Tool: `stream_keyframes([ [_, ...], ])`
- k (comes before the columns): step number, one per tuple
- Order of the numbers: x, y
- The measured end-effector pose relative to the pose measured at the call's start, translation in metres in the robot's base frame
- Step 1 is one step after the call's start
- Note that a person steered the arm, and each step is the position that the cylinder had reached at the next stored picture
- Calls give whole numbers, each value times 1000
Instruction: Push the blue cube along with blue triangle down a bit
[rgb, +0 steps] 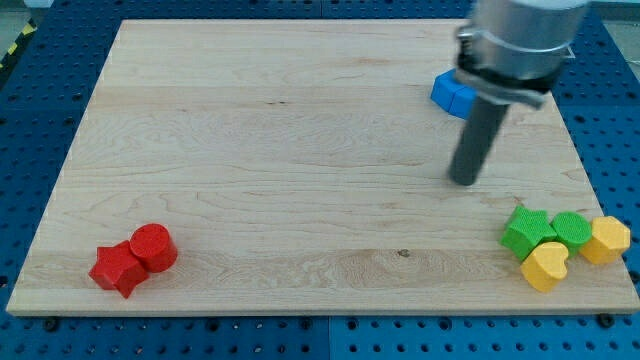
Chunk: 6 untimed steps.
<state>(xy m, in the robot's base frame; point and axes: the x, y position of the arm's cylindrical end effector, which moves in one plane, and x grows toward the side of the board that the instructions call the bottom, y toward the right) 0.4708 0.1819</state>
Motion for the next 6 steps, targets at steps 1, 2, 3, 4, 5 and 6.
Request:
stream_keyframes([
  [1,-26,57],
  [2,-56,70],
  [3,-99,55],
  [4,-144,31],
  [5,-187,3],
  [6,-197,-31],
])
